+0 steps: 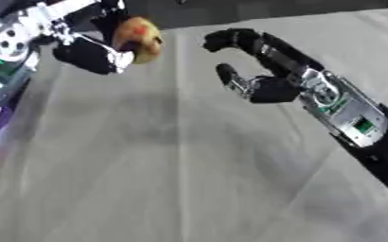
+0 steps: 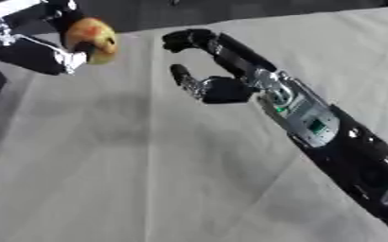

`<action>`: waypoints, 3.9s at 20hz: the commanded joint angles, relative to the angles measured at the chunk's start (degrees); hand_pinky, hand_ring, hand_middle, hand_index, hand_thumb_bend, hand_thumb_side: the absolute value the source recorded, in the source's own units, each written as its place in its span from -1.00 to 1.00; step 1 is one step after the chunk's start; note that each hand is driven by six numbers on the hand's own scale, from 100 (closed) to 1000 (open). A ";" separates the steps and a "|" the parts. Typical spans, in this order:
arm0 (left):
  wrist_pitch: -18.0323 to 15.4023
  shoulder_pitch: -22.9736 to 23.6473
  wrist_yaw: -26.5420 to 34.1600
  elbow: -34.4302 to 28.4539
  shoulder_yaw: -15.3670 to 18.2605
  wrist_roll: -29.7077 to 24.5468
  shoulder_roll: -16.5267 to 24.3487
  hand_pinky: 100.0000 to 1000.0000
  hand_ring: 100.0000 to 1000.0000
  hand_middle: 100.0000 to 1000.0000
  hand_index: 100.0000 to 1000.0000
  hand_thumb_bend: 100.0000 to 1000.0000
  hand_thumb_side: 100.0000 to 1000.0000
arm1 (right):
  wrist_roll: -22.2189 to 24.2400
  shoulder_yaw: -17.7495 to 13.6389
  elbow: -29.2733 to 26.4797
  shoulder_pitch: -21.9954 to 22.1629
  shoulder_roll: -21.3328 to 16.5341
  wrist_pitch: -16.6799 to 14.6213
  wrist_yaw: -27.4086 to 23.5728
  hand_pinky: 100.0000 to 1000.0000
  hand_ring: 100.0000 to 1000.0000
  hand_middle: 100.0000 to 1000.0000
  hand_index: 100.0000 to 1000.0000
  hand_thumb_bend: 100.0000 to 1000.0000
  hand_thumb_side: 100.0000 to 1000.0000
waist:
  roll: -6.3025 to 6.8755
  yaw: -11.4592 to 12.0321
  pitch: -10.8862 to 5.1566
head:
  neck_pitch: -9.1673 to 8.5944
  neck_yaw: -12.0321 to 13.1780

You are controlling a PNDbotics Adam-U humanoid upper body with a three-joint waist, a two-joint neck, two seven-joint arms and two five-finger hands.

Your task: Pick up the objects with one hand, pass them to the other hand, and then place them into the box on the other side of the table.

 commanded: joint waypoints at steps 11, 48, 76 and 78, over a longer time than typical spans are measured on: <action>-0.50 8.60 5.11 -0.24 8.39 2.10 15.87 0.42 -0.18 -0.46 -0.38 -1.00 -0.98 | -1.89 -1.91 -3.13 1.64 -3.01 -0.97 1.76 0.88 0.66 0.56 0.76 -1.00 -0.03 | -0.51 -1.21 -1.11 | -0.57 8.99; -4.33 16.25 -6.13 23.86 19.30 16.49 20.10 0.45 -0.04 -0.31 -0.19 -0.73 -1.00 | -6.81 -4.87 -9.88 5.63 -0.61 -1.91 3.81 0.88 0.64 0.55 0.73 -1.00 -0.13 | -4.62 -5.31 3.22 | -4.01 18.90; -3.64 15.07 -12.03 18.50 29.50 22.25 15.46 0.56 0.30 0.34 0.47 -1.00 0.24 | -11.02 -11.58 -11.10 11.45 -5.65 -4.28 -1.46 0.90 0.69 0.65 0.75 -1.00 -0.44 | -3.92 -5.03 0.32 | -2.13 11.61; -4.76 16.03 -10.38 15.82 30.08 23.90 14.69 0.56 0.30 0.32 0.51 -1.00 0.29 | -11.75 -12.92 -11.10 12.35 -6.34 -4.23 -2.78 0.92 0.73 0.69 0.78 -1.00 -0.25 | -3.84 -5.04 0.08 | -1.84 10.74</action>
